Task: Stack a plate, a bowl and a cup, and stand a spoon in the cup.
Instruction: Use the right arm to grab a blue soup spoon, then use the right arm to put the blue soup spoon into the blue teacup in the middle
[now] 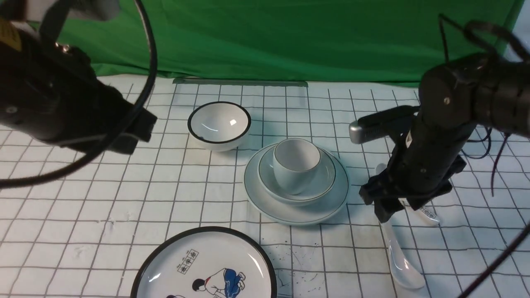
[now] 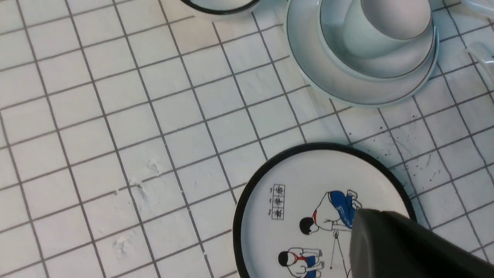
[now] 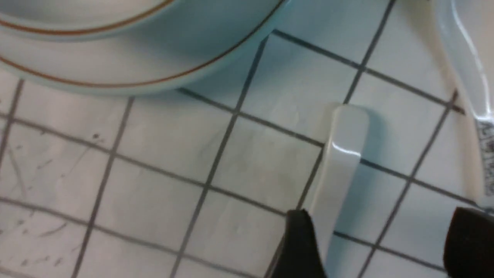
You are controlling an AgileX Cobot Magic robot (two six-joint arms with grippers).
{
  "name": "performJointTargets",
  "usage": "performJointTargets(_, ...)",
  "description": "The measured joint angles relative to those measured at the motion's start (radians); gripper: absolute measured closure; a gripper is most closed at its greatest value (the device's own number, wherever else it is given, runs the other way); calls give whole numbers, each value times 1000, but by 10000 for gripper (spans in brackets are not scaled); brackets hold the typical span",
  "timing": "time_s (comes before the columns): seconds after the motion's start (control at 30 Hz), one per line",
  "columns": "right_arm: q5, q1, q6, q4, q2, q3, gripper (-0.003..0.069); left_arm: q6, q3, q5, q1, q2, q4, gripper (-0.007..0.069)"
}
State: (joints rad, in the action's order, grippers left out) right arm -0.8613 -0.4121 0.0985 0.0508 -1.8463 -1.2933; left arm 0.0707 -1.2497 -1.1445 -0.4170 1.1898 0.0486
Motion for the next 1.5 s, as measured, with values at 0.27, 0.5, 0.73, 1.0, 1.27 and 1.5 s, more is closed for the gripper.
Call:
performJointTargets(0.27,29,60,20,-51,-153,-42,269,-5,32,-15,0,-8,16,624)
performJointTargets(0.5,0,67,3,-51,-144,-56,466,-14,32,-15,0,-45,19,624)
performJointTargets(0.73,348,-25,-46,-123,166,-54,464,-15,32,2,0,-103,19,624)
performJointTargets(1.0,1193,-160,-64,-143,223,117,464,-15,32,27,0,-188,16,624)
performJointTargets(1.27,1367,-169,-90,-143,95,163,464,7,32,32,0,-260,14,624)
performJointTargets(1.5,1459,-169,-90,-143,41,202,464,7,32,32,0,-311,29,624)
